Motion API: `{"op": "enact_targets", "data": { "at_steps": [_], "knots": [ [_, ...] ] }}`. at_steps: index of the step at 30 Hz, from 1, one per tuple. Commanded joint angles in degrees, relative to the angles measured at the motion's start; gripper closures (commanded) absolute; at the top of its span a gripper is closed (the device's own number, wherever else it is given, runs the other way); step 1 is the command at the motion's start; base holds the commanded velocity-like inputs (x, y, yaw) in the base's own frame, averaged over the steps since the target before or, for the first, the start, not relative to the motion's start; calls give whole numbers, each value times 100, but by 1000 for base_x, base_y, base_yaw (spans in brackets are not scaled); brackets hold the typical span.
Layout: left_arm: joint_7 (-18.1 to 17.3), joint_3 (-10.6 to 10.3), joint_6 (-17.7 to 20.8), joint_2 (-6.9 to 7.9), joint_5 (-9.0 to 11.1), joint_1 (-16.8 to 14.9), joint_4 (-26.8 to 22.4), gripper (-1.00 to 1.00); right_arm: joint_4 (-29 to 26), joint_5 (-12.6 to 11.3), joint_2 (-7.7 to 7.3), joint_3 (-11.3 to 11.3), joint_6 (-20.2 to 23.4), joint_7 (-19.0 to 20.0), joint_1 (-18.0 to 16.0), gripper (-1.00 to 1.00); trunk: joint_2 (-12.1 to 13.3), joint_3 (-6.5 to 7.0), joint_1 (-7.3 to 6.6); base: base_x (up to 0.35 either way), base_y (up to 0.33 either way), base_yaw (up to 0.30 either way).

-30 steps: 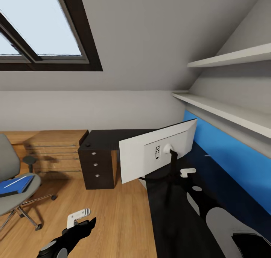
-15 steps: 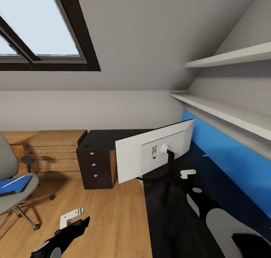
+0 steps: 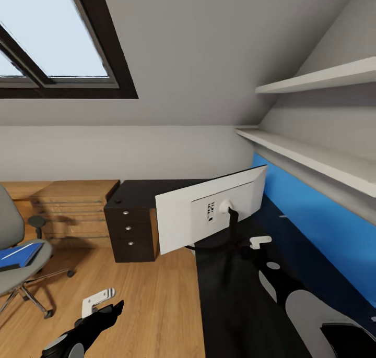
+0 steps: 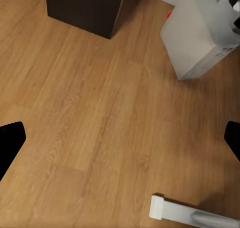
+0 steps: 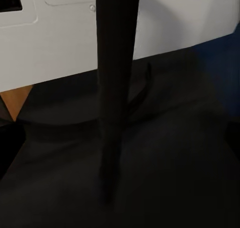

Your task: In the bedroom, organize the workspace by keeping the computer under the desk, ensuring the monitor is on the desk, placing the keyboard on the desk next to the monitor, placing the mouse on the desk next to the keyboard, moving the folder from the swivel chair onto the desk next to the mouse, stacking the notebook on top of the folder with the pen on top of the notebook, and positioning the swivel chair next to the desk.

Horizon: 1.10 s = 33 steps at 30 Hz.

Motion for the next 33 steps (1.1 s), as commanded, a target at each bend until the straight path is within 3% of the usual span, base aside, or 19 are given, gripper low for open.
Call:
{"op": "enact_targets", "data": {
  "at_steps": [1, 11, 33],
  "knots": [
    [43, 4, 24, -4, 60, 0, -9, -100, 5, 18, -1, 9, -18, 9, -1, -100, -3, -1, 2, 0, -232, 147],
    [48, 5, 24, -4, 56, 0, -9, -100, 5, 14, 6, 14, -18, 9, 0, -100, -3, -1, 2, 0, -91, 174],
    [48, -4, 24, -4, 56, 2, -9, -100, 59, 18, 1, 14, -21, 9, 0, -100, -3, -1, 2, 0, -2, 9]
  ]
}}
